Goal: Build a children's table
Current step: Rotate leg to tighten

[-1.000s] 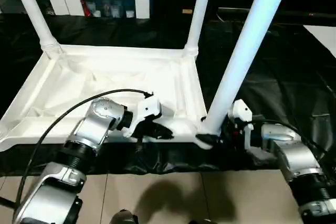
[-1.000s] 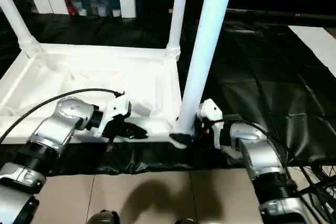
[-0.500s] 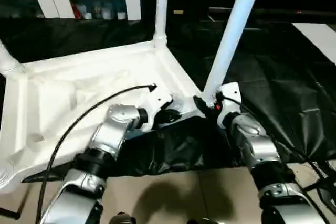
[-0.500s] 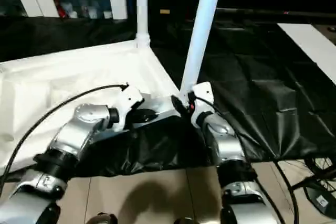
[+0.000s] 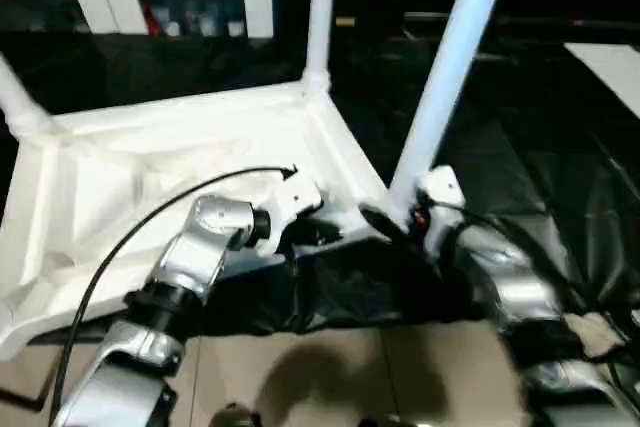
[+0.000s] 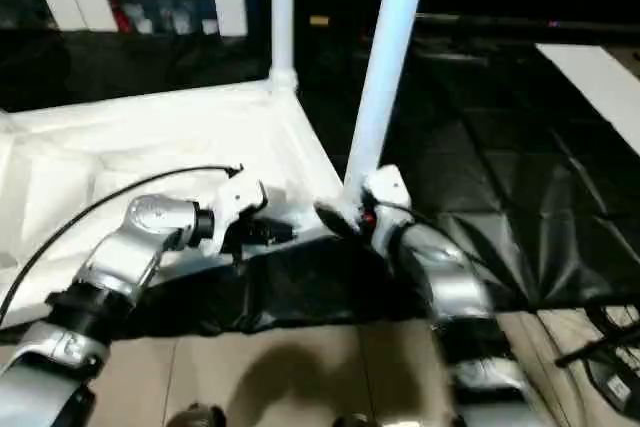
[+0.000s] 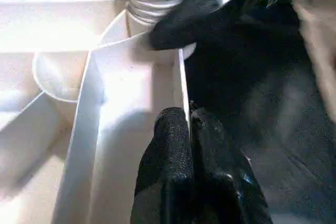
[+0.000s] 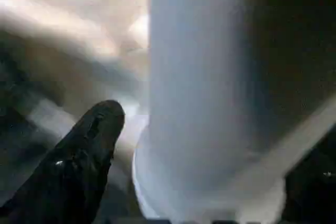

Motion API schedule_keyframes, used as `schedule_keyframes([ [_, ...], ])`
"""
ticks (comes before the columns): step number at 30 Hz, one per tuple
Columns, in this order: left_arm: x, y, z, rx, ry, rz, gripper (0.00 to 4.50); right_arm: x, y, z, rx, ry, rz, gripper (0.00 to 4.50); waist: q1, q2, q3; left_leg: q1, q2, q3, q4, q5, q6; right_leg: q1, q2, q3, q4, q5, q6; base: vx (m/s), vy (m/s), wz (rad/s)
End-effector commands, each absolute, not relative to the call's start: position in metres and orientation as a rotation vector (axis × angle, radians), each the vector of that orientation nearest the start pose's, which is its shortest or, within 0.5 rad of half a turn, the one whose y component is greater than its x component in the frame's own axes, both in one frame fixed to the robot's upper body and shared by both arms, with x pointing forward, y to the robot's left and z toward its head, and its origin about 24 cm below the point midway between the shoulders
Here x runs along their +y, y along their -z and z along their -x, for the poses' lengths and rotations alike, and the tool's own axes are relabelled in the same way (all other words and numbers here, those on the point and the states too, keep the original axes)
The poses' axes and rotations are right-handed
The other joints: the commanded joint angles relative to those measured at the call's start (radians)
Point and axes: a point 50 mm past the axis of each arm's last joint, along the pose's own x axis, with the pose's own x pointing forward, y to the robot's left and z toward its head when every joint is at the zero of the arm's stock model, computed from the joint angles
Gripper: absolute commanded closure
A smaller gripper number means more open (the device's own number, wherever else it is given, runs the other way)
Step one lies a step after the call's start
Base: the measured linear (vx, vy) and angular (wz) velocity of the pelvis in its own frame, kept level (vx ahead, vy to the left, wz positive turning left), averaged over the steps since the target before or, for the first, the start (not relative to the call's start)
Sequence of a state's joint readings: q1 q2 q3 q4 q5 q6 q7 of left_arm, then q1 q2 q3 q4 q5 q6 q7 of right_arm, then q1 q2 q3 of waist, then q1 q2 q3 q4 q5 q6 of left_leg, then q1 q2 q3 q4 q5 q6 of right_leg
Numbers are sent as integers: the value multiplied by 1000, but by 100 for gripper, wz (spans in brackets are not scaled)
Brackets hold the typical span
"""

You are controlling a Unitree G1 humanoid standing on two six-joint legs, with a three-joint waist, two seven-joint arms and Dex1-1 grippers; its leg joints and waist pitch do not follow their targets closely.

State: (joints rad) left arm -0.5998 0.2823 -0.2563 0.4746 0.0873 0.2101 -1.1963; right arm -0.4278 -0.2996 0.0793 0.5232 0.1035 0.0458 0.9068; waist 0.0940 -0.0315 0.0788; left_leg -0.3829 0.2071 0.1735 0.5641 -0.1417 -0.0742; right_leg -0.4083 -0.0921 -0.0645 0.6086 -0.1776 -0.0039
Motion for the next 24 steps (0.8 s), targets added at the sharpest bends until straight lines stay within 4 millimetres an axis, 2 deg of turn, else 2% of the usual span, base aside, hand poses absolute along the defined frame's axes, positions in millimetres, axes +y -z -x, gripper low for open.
schedule_keyframes([
  [1, 83, -71, -312, 385, 1490, -464, 450, -128, -37, -297, 283, -1178, 172, 58, -1, 3, -67, 16, 20, 3, -63, -290, 53, 50, -43, 39, -77, -211, -209, 0, 0, 0],
  [5, 91, -71, -314, 428, 1512, -516, 450, -141, -35, -288, 346, -1278, 232, 58, 4, 4, -66, 23, 22, 1, -63, -329, 39, 45, -45, 40, -84, -287, -200, 0, 0, 0],
  [7, 96, -71, -315, 453, 1509, -555, 450, -147, -35, -285, 373, -1307, 254, 58, 4, 3, -63, 19, 22, 0, -65, -334, 37, 46, -46, 39, -86, -306, -197, 0, 0, 0],
  [13, 98, -71, -321, 434, 1448, -596, 450, -149, -38, -288, 364, -1286, 269, 58, 6, 2, -65, 20, 22, -1, -64, -326, 33, 45, -47, 39, -85, -297, -202, 0, 0, 0],
  [16, 97, -73, -321, 421, 1449, -566, 450, -147, -39, -289, 351, -1278, 267, 58, 7, 1, -63, 21, 22, -1, -65, -341, 30, 43, -48, 38, -88, -328, -197, 0, 0, 0],
  [17, 97, -74, -320, 426, 1462, -545, 406, -146, -39, -289, 346, -1277, 265, 55, 6, 0, -63, 20, 21, -2, -66, -344, 29, 43, -49, 38, -89, -341, -193, 0, 0, 0],
  [18, 97, -74, -319, 427, 1464, -541, 406, -146, -39, -289, 346, -1277, 264, 55, 7, 0, -63, 20, 21, -1, -66, -343, 28, 43, -49, 38, -89, -344, -192, 0, 0, 0],
  [22, 101, -75, -317, 444, 1495, -534, 389, -144, -40, -288, 338, -1285, 263, 55, 3, 0, -64, 12, 22, -4, -68, -327, 31, 46, -48, 37, -84, -313, -191, 0, 0, 0],
  [23, 103, -75, -317, 447, 1492, -542, 389, -143, -40, -288, 336, -1287, 262, 55, -2, -1, -66, 8, 21, -6, -68, -312, 32, 51, -48, 36, -81, -286, -195, 0, 0, 0],
  [24, 104, -75, -318, 449, 1491, -546, 389, -143, -40, -288, 336, -1288, 261, 55, -5, -1, -68, 9, 21, -5, -66, -298, 38, 50, -47, 36, -78, -255, -200, 0, 0, 0],
])
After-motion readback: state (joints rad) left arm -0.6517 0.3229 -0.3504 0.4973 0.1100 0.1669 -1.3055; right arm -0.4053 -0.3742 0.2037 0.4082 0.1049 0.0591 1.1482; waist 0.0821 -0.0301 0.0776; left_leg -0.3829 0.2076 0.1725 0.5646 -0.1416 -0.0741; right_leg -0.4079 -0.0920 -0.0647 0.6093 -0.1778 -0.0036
